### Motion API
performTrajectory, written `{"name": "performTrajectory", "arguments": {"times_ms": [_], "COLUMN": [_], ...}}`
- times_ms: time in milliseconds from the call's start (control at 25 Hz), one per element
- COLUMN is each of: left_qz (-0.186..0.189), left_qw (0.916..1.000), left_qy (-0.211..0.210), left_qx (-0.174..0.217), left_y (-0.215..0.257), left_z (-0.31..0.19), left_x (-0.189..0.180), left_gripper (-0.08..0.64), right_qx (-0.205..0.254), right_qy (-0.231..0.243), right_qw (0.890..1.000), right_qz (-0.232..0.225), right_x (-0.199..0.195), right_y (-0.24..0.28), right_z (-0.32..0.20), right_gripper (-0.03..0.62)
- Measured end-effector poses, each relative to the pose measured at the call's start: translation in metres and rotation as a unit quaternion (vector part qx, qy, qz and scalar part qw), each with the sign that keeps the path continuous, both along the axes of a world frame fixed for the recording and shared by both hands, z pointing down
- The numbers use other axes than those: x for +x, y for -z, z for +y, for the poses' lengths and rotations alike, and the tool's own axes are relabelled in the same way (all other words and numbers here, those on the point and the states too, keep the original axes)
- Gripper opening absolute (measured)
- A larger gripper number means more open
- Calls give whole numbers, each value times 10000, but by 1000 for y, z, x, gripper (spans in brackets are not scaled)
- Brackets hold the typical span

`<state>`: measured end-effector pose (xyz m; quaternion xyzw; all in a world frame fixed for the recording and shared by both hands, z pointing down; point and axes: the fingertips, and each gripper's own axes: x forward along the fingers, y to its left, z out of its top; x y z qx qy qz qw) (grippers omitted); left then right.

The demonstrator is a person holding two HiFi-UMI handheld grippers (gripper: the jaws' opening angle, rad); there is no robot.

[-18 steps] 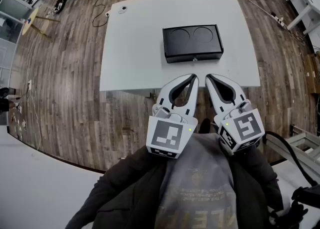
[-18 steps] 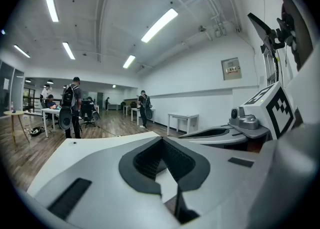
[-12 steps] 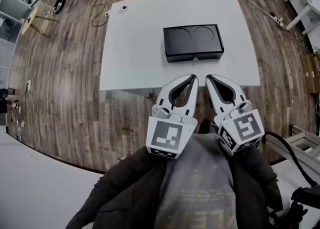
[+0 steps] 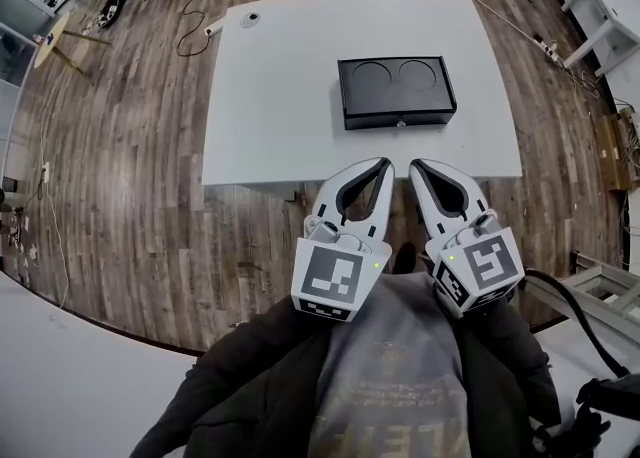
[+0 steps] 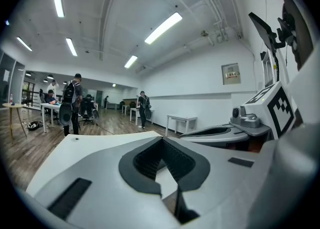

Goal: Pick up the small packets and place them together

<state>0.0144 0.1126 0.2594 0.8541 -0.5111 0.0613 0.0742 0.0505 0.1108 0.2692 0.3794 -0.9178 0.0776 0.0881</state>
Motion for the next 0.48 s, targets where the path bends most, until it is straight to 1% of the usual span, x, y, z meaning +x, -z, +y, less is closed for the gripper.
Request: {"name": "performTrajectory", "arguments": {"times_ms": [160, 320, 480], "left_qz": [72, 128, 245], "left_qw": [10000, 9999, 9995], "left_qy": [-5, 2, -26], "left_qx": [-1, -57, -173], "left_y": [-3, -8, -15], "left_z": [2, 5, 4], "left_x": [-24, -44, -53], "left_gripper": [2, 2, 2], "right_qx": [-56, -73, -149], "right_qy": [-32, -275, -696], "right_qw": [9996, 9994, 9975], "right_qz": [-260, -171, -12], "right_x": [-20, -27, -11], "right_y": [3, -3, -7], "right_z": [0, 2, -6], "right_gripper": [3, 5, 5]}}
